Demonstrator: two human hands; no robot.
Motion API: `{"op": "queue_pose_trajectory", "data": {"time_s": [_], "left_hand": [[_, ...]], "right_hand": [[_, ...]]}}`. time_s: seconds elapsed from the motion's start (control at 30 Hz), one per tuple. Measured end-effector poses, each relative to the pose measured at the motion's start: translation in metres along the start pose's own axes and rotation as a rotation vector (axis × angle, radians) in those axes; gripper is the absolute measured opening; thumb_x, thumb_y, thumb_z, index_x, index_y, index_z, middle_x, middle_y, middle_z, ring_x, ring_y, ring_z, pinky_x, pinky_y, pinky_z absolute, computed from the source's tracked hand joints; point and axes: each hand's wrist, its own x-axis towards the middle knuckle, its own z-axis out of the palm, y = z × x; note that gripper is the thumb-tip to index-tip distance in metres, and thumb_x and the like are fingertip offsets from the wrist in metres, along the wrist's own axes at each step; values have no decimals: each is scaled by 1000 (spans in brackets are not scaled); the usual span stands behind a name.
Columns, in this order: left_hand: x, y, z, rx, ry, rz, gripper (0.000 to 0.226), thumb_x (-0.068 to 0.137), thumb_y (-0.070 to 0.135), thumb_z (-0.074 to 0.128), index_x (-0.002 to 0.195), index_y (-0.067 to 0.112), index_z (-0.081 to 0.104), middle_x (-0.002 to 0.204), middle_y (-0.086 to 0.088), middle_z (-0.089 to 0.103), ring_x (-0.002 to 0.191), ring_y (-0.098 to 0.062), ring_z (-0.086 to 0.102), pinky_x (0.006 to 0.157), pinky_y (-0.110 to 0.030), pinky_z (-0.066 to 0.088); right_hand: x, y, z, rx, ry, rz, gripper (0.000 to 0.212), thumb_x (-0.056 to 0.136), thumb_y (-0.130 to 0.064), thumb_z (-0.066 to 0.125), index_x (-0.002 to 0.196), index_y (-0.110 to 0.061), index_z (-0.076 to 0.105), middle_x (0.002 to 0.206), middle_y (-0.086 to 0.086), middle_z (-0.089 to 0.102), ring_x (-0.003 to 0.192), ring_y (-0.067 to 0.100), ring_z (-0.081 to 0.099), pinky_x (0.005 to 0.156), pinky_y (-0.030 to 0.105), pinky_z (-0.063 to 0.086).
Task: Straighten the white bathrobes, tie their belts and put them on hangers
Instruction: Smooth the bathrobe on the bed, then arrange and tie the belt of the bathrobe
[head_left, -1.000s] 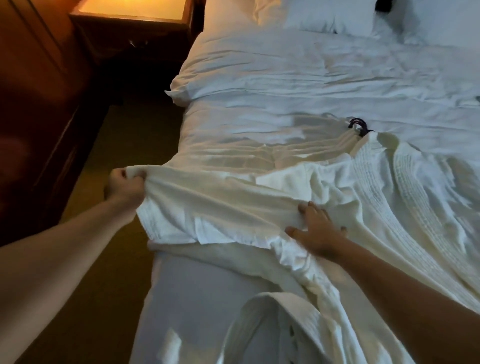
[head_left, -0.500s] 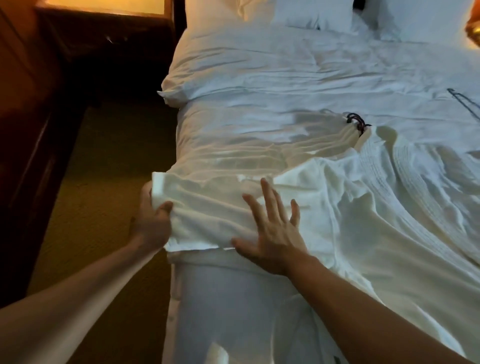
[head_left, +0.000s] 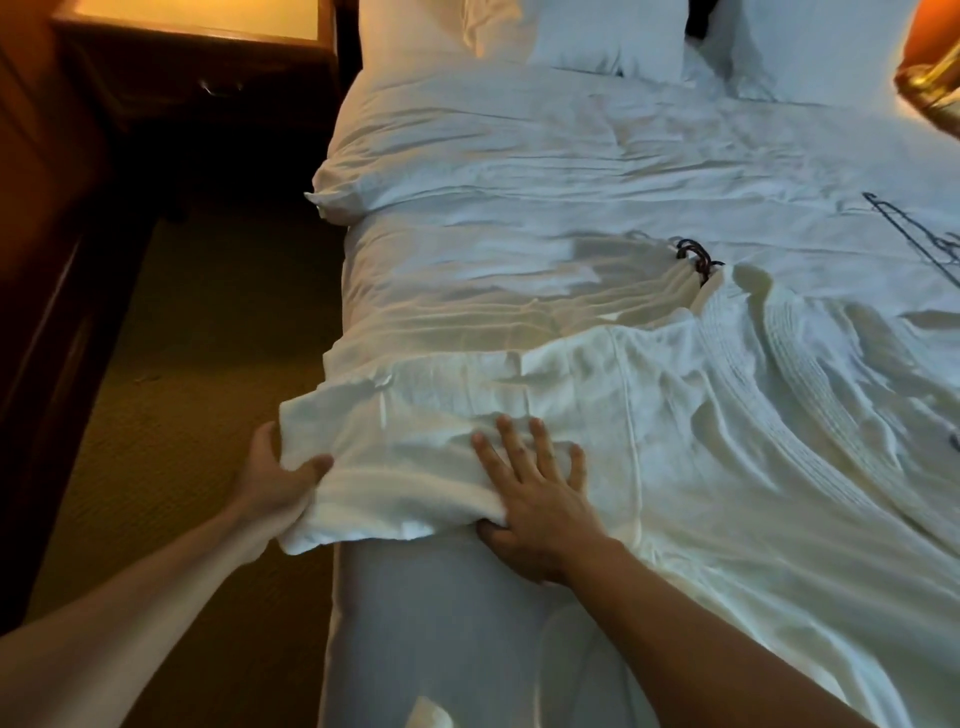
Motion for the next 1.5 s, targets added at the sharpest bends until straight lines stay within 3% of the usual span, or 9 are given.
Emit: {"op": "queue_pose_trajectory", "data": {"time_s": [0.23,0.4,0.6,0.83,0.97,1.07,1.3,1.4,1.5], "left_hand": [[5,41,24,493,264,260,71,85,13,63,148,26,33,142,-16,42,124,-42,46,101,-59,39],[-1,90,61,883,285,619,61,91,41,54,147,30,33,158,-10,23,142,-36,24,110,-57,20],[33,102,70,953,-66,86,75,86,52,47,152,38,16,161,-13,14,144,-54,11,110,-76,20],[21,43,38,1087,181,120,69,98,66,22,158,36,9,166,-13,11,149,-51,5,113,-76,4],[1,76,60,887,280,653,65,92,27,53,151,29,26,163,-12,19,149,-42,17,116,-69,11],[-24,96,98,902,62,1080,60,92,38,41,150,27,35,160,-11,31,148,-37,24,114,-65,21],[-30,99,130,1200,-234,647,111,63,104,12,154,47,-11,167,7,-16,152,-39,-9,112,-74,7],[-40,107,117,1217,-200,465,115,62,104,18,156,42,-8,168,0,-14,152,-42,-7,112,-75,6],[-66,102,110,1288,-59,665,83,90,74,36,157,32,9,167,-11,-1,149,-47,6,114,-71,11]], "right_hand": [[5,32,-31,256,210,-20,64,92,-66,22,151,-44,29,169,-11,0,155,12,-2,123,51,4],[44,67,-61,246,365,130,49,105,-33,36,151,-39,24,169,-10,1,155,16,0,120,60,7],[87,91,-70,78,219,191,61,106,-46,26,160,-35,-1,168,-8,-19,154,26,-20,118,66,-9],[95,98,-43,69,119,224,68,103,-61,11,160,-34,-14,162,-7,-35,150,24,-32,115,66,-19],[74,94,-45,144,234,182,69,104,-56,23,160,-34,-10,164,-7,-30,154,22,-22,119,62,-14],[39,100,-44,200,242,223,68,105,-53,25,160,-34,-10,164,-8,-31,153,21,-23,119,60,-15],[-65,134,-28,537,210,416,43,103,-33,45,146,-26,47,159,-1,37,148,20,30,121,48,19],[-106,137,-21,654,269,490,36,101,-31,49,135,-22,59,140,3,60,128,26,55,114,43,36],[-143,133,-18,590,300,501,33,100,-27,50,129,-22,63,133,1,64,124,26,57,110,40,37]]}}
